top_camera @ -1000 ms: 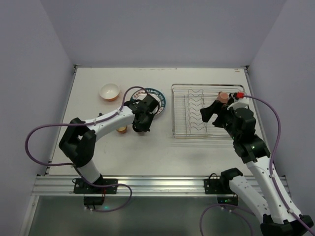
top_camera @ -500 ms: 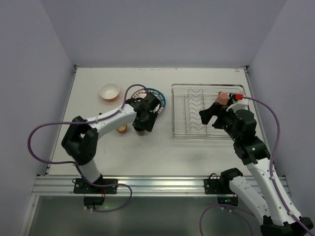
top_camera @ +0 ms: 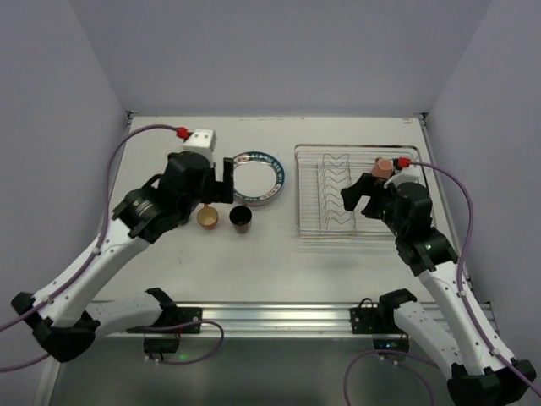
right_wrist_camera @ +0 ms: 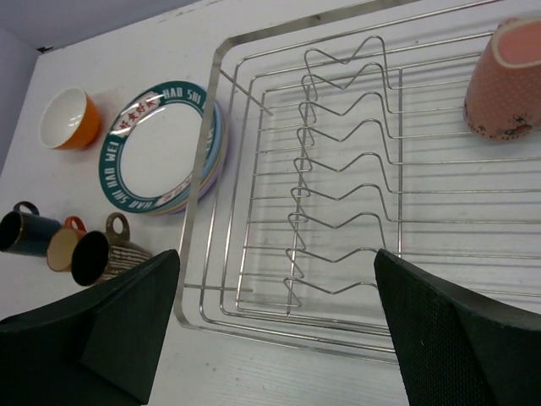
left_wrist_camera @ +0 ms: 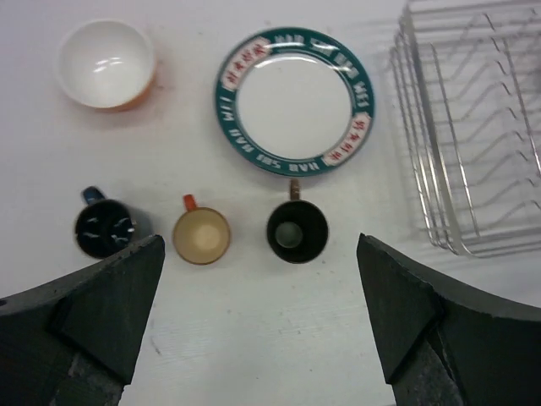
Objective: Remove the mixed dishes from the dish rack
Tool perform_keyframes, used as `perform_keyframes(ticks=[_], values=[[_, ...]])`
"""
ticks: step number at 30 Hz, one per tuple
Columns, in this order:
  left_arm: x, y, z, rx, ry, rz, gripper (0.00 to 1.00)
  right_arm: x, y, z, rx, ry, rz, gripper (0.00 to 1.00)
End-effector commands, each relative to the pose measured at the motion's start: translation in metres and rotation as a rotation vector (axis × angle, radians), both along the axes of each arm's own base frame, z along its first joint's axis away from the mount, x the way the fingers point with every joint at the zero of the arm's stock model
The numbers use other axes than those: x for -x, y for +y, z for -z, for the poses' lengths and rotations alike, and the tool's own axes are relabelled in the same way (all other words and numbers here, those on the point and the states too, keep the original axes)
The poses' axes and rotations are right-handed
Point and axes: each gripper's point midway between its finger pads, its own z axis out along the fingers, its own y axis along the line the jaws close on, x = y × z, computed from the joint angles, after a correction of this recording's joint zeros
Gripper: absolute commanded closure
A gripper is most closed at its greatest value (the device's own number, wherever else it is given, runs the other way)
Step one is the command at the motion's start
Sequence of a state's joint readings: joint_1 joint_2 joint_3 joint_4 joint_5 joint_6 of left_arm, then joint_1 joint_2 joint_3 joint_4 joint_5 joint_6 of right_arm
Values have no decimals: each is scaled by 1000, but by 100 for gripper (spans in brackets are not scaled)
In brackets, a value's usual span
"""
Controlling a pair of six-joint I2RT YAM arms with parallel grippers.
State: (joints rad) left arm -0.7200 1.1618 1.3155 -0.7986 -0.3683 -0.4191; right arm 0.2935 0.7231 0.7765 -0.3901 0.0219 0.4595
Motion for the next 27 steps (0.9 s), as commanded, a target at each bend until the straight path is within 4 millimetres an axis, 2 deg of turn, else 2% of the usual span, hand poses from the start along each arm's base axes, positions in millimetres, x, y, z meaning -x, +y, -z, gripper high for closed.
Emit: perform_keyframes(ticks=[1,2,4,5,6,7,8,9,10,11,12,13,14,15,16,17,19,24,25,26,27], values=[[1,79,13,-198,-56,-295,0,-17,-15,0,24,-10,106,1],[3,99,17,-205,-43,-397,0,-23,-28,3,39,-5,188,1],[4,142,24,-223,-36,-555,0,-31,-38,5,44,5,240,1],[2,150,28,-217,-40,-563,0,-41,-49,12,45,42,279,1],[0,149,33,-164,-40,-543,0,-47,-48,16,19,69,257,1],[-1,161,36,-111,-80,-583,0,-56,-64,14,-6,81,305,1],[-2,166,38,-85,-91,-596,0,-63,-69,17,-16,101,318,1],[-1,168,42,-63,-90,-594,0,-75,-79,31,-1,150,360,1],[-2,180,38,-41,-116,-627,0,-82,-88,33,14,162,404,1],[0,182,45,-56,-104,-615,0,-92,-97,24,29,148,448,1],[0,179,45,-45,-104,-601,0,-102,-103,40,65,200,478,1],[0,177,43,-35,-109,-584,0,-108,-113,43,99,211,532,1],[1,175,45,-34,-107,-574,0,-120,-117,34,126,200,533,1],[1,171,45,-19,-106,-550,0,-128,-119,52,163,260,528,1],[2,168,43,-5,-122,-535,0,-134,-124,54,193,275,544,1],[2,166,44,-3,-122,-514,0,-144,-127,46,230,268,537,1],[2,159,39,22,-139,-472,0,-160,-137,50,287,290,552,1],[2,140,48,66,-112,-373,0,-180,-140,59,327,357,505,2],[2,137,48,70,-112,-358,0,-186,-140,54,326,352,498,3],[2,134,47,78,-114,-340,0,-187,-135,67,325,394,470,4],[2,133,46,81,-118,-335,0,-189,-134,70,323,403,462,5]])
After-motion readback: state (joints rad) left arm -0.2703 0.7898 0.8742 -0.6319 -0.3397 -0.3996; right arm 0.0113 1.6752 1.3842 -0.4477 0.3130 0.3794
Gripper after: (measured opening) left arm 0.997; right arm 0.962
